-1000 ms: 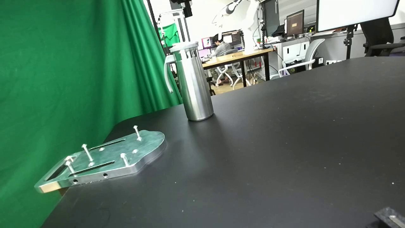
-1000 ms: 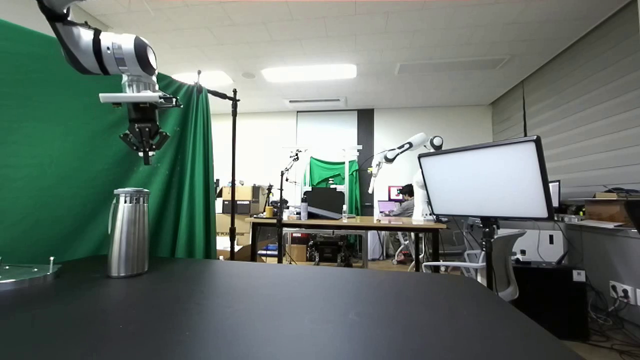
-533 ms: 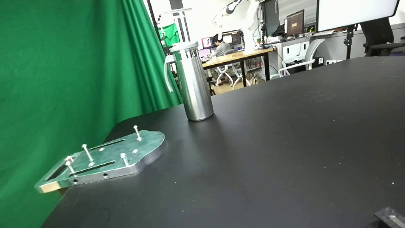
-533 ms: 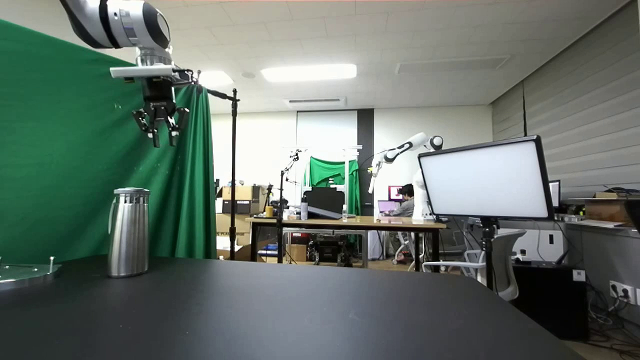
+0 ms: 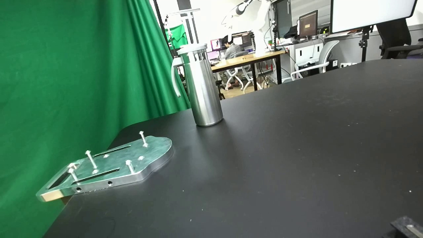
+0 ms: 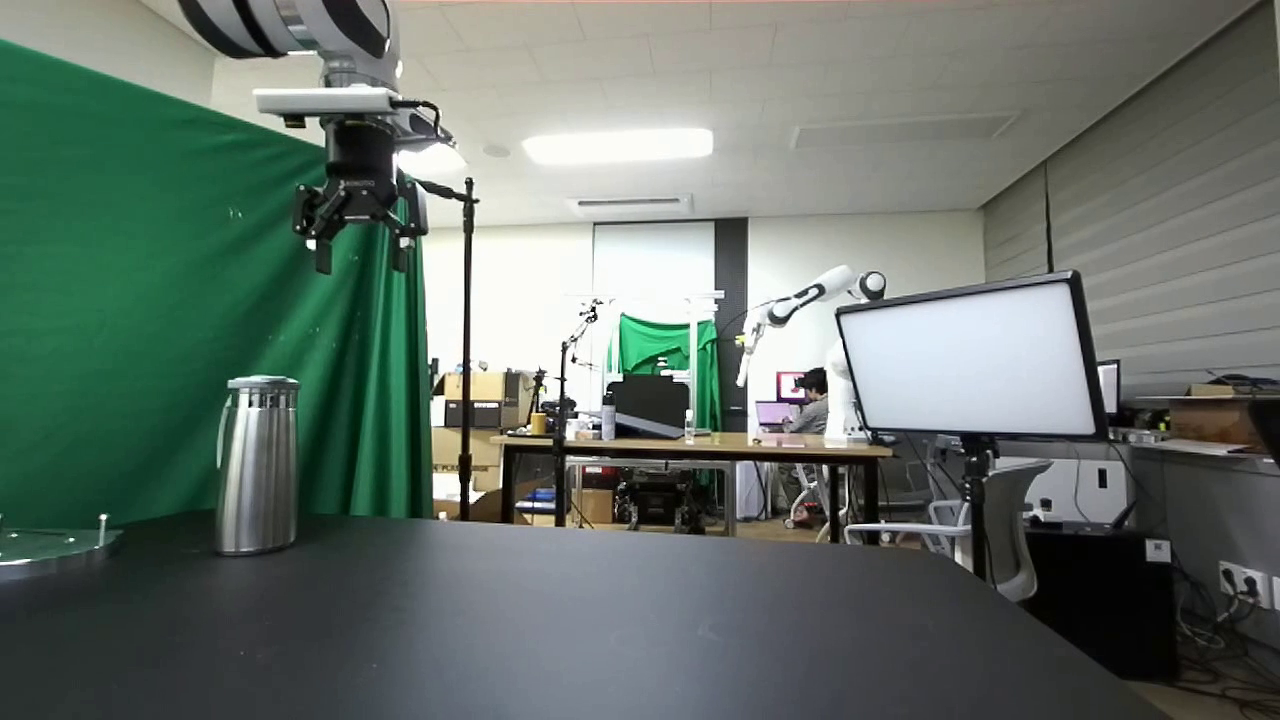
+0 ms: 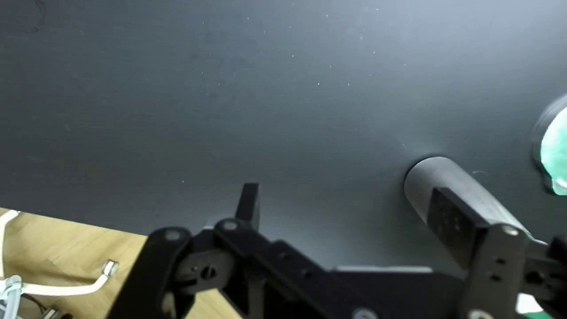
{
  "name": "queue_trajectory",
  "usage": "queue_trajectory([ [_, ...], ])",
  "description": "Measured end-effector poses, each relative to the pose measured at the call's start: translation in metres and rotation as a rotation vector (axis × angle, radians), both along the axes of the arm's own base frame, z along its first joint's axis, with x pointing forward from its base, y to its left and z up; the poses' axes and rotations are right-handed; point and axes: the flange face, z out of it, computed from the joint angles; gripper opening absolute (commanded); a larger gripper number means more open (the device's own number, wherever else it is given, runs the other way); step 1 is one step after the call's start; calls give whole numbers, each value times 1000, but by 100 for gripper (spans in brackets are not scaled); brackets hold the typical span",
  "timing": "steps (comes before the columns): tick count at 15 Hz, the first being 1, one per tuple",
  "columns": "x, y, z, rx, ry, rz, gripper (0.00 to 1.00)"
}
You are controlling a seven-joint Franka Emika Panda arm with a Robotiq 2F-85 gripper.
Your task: Close the mouth of the flask
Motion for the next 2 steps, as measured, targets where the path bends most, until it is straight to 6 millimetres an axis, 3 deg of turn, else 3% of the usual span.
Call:
queue_trajectory([
  [2, -3, 0, -1, 2, 5, 2, 99],
])
